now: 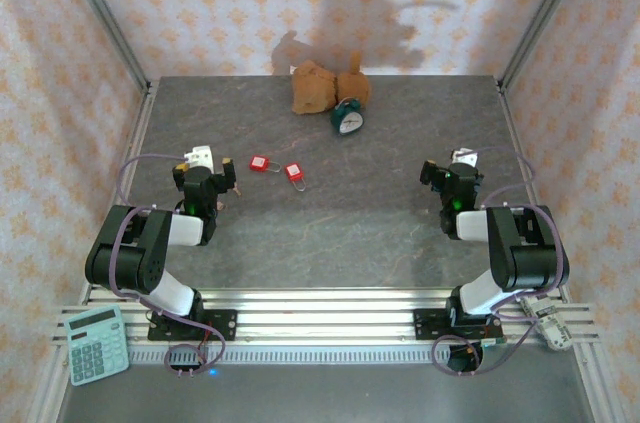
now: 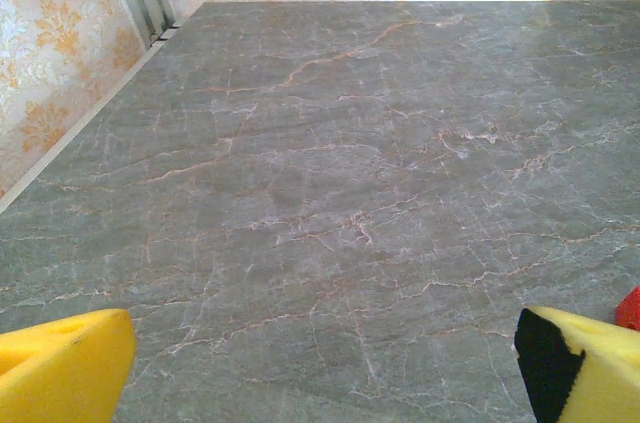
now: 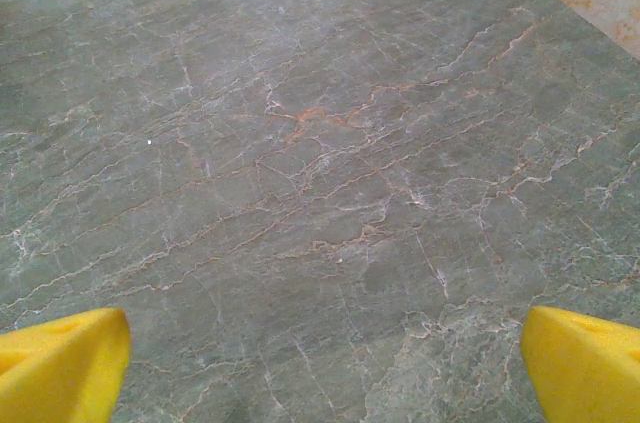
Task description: Unlock with the key
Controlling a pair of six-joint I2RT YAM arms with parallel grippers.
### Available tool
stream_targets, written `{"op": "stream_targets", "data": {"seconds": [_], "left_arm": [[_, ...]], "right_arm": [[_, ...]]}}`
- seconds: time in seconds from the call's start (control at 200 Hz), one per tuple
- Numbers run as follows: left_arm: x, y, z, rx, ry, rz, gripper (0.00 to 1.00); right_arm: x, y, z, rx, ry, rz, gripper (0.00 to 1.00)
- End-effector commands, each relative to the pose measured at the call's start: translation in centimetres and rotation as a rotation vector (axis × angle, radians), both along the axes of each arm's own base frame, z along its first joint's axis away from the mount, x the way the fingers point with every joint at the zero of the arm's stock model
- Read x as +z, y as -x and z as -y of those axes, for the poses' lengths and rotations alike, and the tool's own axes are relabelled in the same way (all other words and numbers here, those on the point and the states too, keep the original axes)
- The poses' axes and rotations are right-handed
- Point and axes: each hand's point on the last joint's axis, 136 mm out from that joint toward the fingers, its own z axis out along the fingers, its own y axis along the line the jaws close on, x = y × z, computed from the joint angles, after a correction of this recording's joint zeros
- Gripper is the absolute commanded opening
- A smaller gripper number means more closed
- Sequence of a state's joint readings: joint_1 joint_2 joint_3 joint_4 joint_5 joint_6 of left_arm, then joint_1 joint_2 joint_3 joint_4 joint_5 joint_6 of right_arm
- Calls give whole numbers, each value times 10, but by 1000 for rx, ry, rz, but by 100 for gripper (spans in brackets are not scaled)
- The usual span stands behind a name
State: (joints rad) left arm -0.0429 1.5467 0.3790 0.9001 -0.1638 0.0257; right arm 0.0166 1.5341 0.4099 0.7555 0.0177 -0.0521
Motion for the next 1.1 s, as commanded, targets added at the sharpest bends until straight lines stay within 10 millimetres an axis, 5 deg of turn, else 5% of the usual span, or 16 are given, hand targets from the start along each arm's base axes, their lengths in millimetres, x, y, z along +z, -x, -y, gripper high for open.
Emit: {"op": "stream_targets", "data": {"seconds": [0.0,0.405,0.501,0.661,0.811,0.926,1.006,1.096], "left_arm": [[6,0,-4,16,5,16,100],[6,-1,-7,19,18,14,100],[23,3,-16,81,13,36,100],[88,9,-13,61,-6,16,100],[176,30,-29,198,110,164,100],[254,47,-22,183,258,293,100],[293,67,-17,133,262,361,100],[302,104,-55,374,419,608,100]], "right_arm": [[12,-6,0,-4,-5,31,99],[12,-6,0,-5,-5,32,99],[18,-5,4,-47,20,35,99],[62,-8,4,-105,88,-6,99],[133,-7,-7,-128,-33,39,99],[183,1,-7,-221,-186,-57,99],[184,4,-10,-277,-315,-143,99],[169,-1,-34,-146,-438,-217,99]]}}
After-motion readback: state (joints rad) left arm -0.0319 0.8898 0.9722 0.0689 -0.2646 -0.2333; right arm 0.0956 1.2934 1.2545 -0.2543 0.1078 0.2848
